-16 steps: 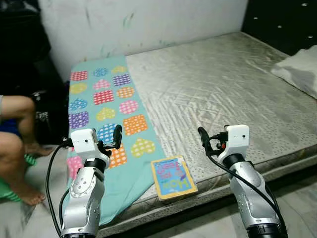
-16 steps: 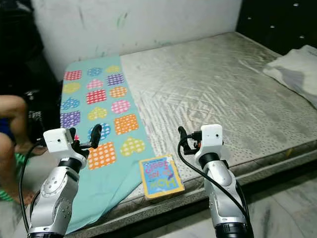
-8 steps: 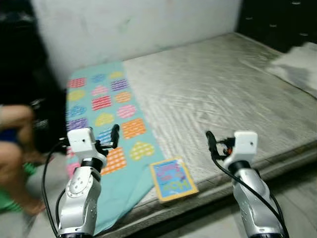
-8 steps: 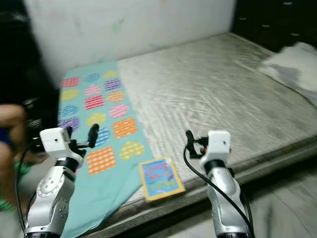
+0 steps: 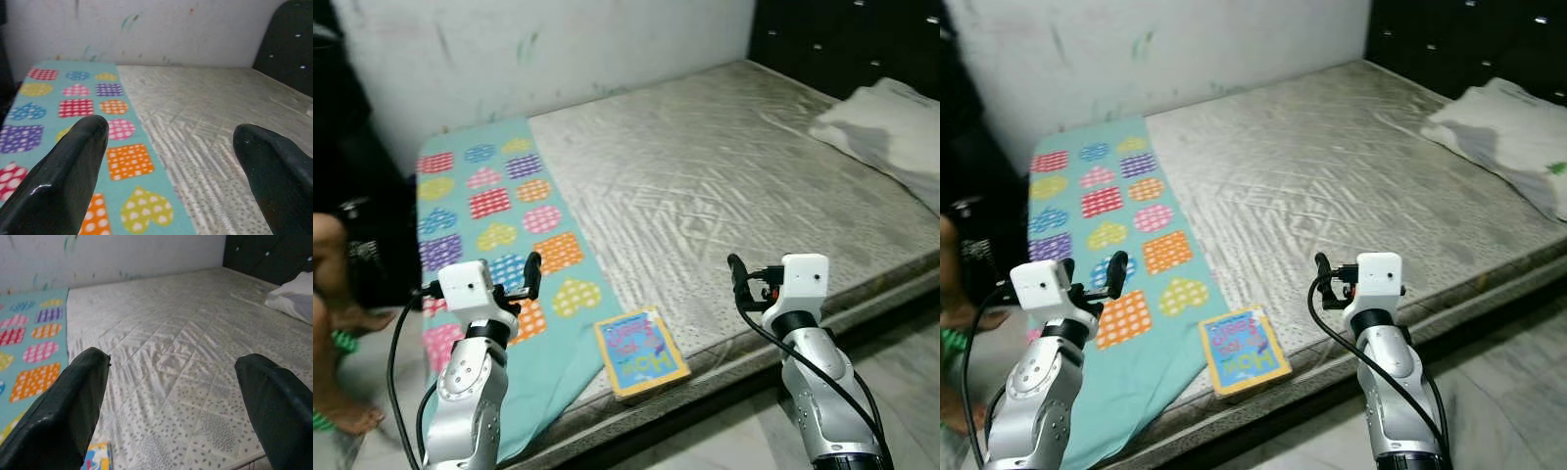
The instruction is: Clean up the room
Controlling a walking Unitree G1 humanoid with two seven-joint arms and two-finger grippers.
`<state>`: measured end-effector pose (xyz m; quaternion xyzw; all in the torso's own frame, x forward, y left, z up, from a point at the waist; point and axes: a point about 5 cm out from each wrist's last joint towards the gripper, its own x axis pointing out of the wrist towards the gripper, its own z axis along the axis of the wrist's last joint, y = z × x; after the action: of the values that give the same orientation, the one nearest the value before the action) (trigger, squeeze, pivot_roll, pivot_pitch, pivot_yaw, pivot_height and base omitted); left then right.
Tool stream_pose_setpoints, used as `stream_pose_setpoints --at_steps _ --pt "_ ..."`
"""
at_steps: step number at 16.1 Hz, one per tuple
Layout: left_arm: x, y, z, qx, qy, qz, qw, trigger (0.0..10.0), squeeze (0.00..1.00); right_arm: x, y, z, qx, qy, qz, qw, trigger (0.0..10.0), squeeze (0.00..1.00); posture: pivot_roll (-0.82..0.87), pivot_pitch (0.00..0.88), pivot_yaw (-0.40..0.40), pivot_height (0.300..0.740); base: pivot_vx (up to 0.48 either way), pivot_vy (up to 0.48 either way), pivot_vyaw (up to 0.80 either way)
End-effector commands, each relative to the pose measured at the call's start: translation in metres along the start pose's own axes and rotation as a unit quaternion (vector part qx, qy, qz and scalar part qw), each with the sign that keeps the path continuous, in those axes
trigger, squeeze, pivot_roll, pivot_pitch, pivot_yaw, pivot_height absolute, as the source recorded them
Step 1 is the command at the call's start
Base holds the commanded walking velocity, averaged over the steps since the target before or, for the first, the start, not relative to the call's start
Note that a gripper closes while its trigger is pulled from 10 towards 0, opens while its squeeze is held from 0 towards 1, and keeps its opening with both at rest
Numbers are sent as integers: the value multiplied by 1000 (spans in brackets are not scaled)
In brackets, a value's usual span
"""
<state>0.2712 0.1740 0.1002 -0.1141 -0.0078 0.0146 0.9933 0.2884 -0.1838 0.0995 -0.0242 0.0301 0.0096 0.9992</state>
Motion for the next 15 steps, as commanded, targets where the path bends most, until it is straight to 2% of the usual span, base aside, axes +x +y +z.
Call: stream_pose_setpoints --at_steps 1,3,4,6,11,15 --pt "-1 6 5 2 -4 9 1000 10000 0 -1 4 1 -6 1 2 1000 10000 0 -201 0 110 740 0 0 0" --pt "-5 12 7 4 0 18 1000 10000 0 -7 3 3 27 6 -11 1000 10000 0 -186 0 100 740 0 0 0" --pt "-8 15 8 7 2 20 1000 10000 0 -8 0 7 1 -21 -16 1000 10000 0 -184 0 100 740 0 0 0" --pt "-10 15 8 9 3 19 1000 10000 0 -10 2 6 37 -2 3 999 10000 0 -181 0 96 740 0 0 0" --pt "-13 16 16 6 2 27 1000 10000 0 -16 10 10 45 3 32 998 10000 0 -172 27 73 740 0 0 0" --pt "-14 18 19 5 1 34 999 10000 0 -17 11 11 43 9 44 998 10000 0 -165 50 60 701 0 0 0"
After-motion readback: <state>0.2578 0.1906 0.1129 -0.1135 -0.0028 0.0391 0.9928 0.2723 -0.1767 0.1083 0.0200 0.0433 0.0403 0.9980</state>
